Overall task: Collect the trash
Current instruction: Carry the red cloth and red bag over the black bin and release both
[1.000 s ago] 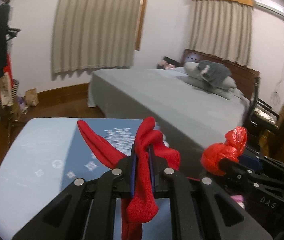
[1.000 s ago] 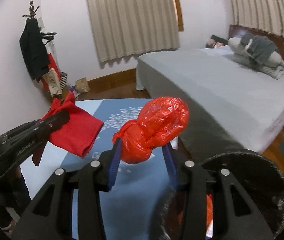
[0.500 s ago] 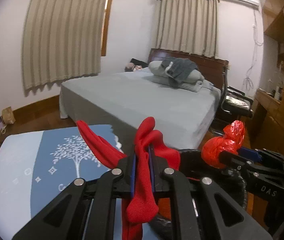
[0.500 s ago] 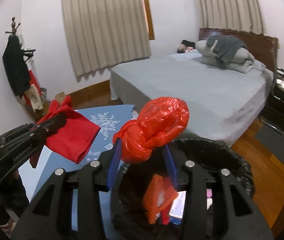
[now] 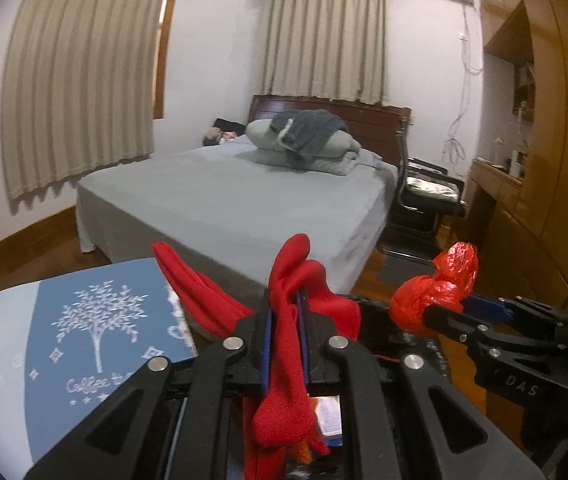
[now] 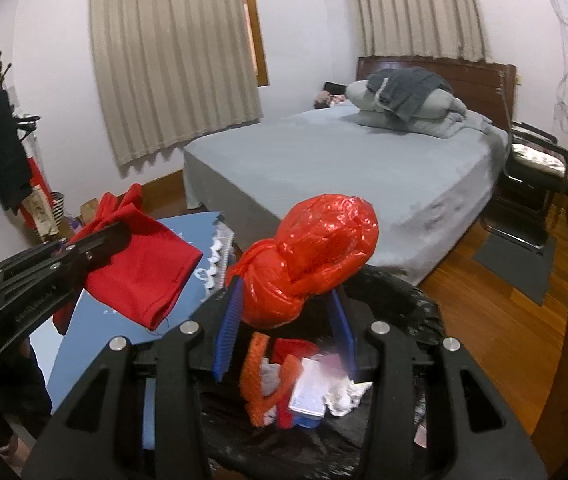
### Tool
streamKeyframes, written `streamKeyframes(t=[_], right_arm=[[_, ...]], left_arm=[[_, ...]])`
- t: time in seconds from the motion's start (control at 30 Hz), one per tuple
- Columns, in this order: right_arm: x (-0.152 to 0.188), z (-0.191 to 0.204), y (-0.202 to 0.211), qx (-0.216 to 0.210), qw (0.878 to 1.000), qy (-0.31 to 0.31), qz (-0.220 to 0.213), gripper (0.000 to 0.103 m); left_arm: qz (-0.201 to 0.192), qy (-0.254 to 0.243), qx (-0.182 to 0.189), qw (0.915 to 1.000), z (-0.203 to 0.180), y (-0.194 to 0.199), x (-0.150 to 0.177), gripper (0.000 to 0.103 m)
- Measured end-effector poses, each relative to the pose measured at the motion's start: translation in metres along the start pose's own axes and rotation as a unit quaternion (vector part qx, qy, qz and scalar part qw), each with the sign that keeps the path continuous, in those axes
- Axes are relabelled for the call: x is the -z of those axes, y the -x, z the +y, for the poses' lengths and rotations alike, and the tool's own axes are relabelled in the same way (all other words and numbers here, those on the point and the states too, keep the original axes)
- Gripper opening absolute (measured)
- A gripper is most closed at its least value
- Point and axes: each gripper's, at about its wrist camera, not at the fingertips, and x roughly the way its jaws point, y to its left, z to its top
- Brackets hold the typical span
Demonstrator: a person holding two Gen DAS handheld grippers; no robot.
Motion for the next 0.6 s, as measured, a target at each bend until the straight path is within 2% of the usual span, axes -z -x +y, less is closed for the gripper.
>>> streamKeyframes(t=[0.33,0.6], right_arm=[[0.015,-0.033,0.005,0.038,0.999,-0.024,0.007,0.042],[0.026,-0.049,-0.025,0.045,0.997,-0.038,0.039,0.042]], left_arm=[[0.016,-0.019,0.036,0.9990,-0.033,-0.028,0.008,0.011],[0.044,-0.026,0.049,0.9975,-0.040,-0.069,0.022,0.011]])
